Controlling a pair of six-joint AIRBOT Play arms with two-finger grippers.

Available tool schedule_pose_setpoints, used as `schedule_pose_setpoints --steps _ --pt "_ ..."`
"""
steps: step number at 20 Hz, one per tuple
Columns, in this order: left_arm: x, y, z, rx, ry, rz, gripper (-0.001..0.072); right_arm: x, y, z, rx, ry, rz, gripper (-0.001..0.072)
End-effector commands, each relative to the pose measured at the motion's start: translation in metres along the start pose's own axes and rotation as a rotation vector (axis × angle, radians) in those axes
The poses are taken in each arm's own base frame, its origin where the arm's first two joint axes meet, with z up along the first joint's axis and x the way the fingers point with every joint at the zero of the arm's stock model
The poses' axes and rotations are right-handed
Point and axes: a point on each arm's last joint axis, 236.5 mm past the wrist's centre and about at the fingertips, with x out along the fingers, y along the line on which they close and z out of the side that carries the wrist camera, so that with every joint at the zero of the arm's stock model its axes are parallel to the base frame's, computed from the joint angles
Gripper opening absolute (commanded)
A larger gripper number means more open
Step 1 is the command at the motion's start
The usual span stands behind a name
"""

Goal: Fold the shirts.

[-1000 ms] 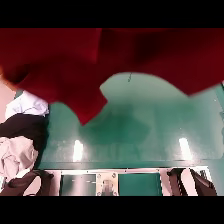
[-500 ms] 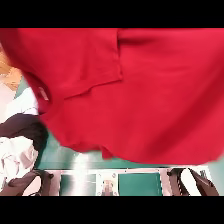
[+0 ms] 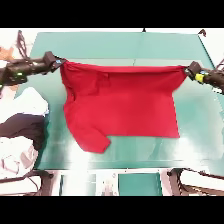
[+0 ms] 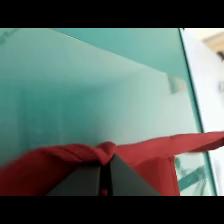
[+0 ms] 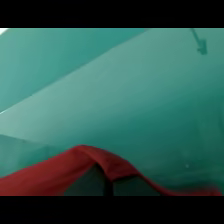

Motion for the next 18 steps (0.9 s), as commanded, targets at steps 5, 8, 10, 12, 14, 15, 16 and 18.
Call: schedule_pose_setpoints --steps 5,8,10,12,14,15,16,18 --pt "0.047 0.064 0.027 -0.046 -0.064 0.038 0.0028 0.075 -0.024 0.021 0.107 0.025 0.056 0.0017" --pt "0.047 0.065 0.001 -0.023 0.045 0.046 0.0028 0.068 -0.026 0.0 0.063 0.124 0.068 0.0016" --pt "0.044 0.067 -0.024 -0.011 0.156 0.056 0.0027 0.056 -0.031 -0.021 0.013 0.229 0.067 0.0016" --pt "0.037 0.079 -0.053 -0.012 0.28 0.109 0.0027 0.042 -0.042 -0.046 -0.031 0.344 0.027 0.0016" --pt "0.027 0.086 -0.079 -0.026 0.395 0.142 0.0028 0.026 -0.057 -0.073 -0.067 0.45 -0.034 0.0016" --pt "0.022 0.087 -0.088 -0.028 0.439 0.15 0.0028 0.018 -0.063 -0.083 -0.078 0.481 -0.06 0.0016" --pt "0.019 0.09 -0.094 -0.038 0.468 0.166 0.0027 0.013 -0.068 -0.091 -0.073 0.498 -0.08 0.0016" --pt "0.012 0.097 -0.106 -0.054 0.52 0.205 0.0028 0.007 -0.076 -0.11 -0.06 0.539 -0.097 0.0016"
